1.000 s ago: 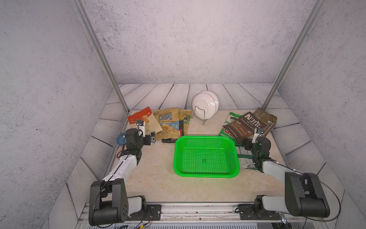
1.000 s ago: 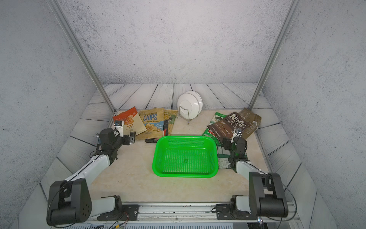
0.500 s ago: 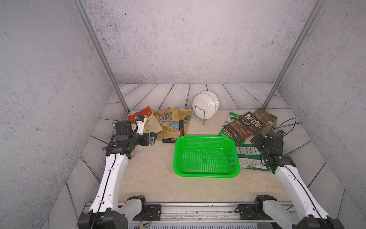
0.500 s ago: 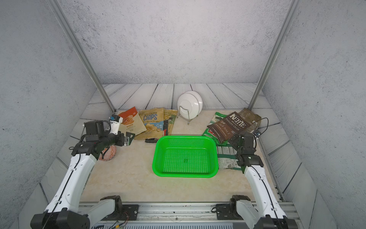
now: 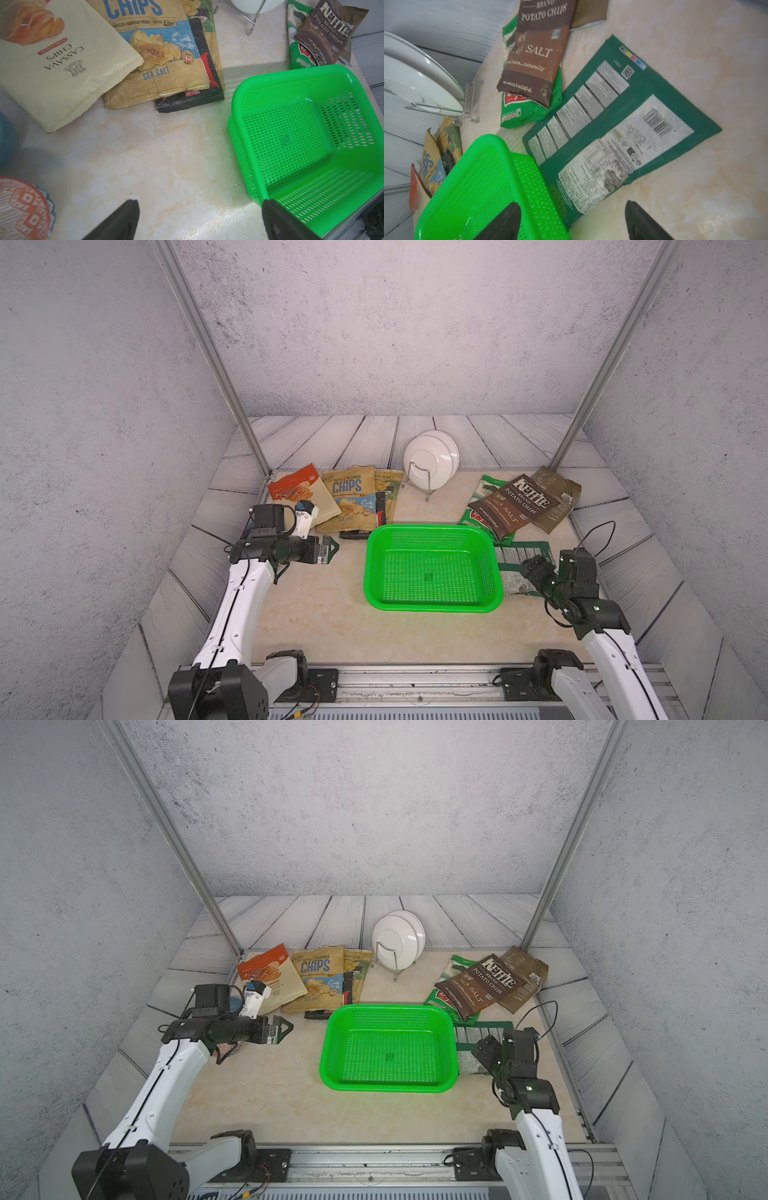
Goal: Put the potato chips into the basket
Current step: Pick up the potato chip from the center of the board.
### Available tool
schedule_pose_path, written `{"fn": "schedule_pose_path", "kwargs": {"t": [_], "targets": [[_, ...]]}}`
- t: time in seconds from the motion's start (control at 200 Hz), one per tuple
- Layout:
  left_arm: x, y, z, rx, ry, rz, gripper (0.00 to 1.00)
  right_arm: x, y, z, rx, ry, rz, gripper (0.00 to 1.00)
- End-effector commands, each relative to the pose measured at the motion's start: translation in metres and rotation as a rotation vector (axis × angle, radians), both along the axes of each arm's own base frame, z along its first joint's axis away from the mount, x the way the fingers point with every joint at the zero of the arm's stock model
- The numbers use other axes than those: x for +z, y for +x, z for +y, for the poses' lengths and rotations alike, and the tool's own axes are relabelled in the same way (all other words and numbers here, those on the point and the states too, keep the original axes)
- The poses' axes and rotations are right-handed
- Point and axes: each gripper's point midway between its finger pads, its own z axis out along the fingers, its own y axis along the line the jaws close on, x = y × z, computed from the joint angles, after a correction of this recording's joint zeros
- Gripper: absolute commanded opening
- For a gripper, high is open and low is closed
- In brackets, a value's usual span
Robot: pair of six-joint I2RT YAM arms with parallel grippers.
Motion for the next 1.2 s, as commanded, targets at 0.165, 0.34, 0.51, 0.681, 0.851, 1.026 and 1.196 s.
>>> {"fn": "schedule_pose_path", "kwargs": {"t": [0.165,0.34,0.51,0.681,0.851,1.026,1.196], "targets": [[-0.003,-0.009,-0.012,-0.06,-0.054,0.014,0.99,-0.042,-0.009,0.009,-0.083,0.148,0.072,0.79],[-0.004,-0.011,-0.017,-0.08,-0.075,0.018,0.99,-0.058,-0.01,0.007,-0.15,0.191,0.076,0.62],[-0.002,-0.012,-0.017,-0.081,-0.074,0.012,0.99,-0.068,0.0,0.011,-0.187,0.257,0.045,0.59],[-0.003,-0.011,-0.016,-0.08,-0.07,0.01,0.99,-0.072,0.004,0.002,-0.226,0.223,0.045,0.6],[-0.004,-0.011,-0.016,-0.078,-0.073,0.02,0.99,-0.076,0.011,-0.004,-0.264,0.216,0.026,0.61],[-0.004,-0.01,-0.016,-0.076,-0.069,0.02,0.99,-0.084,0.016,-0.004,-0.282,0.235,0.042,0.61],[-0.006,-0.01,-0.015,-0.072,-0.066,0.023,0.99,-0.092,0.018,-0.003,-0.293,0.254,0.053,0.61]]}}
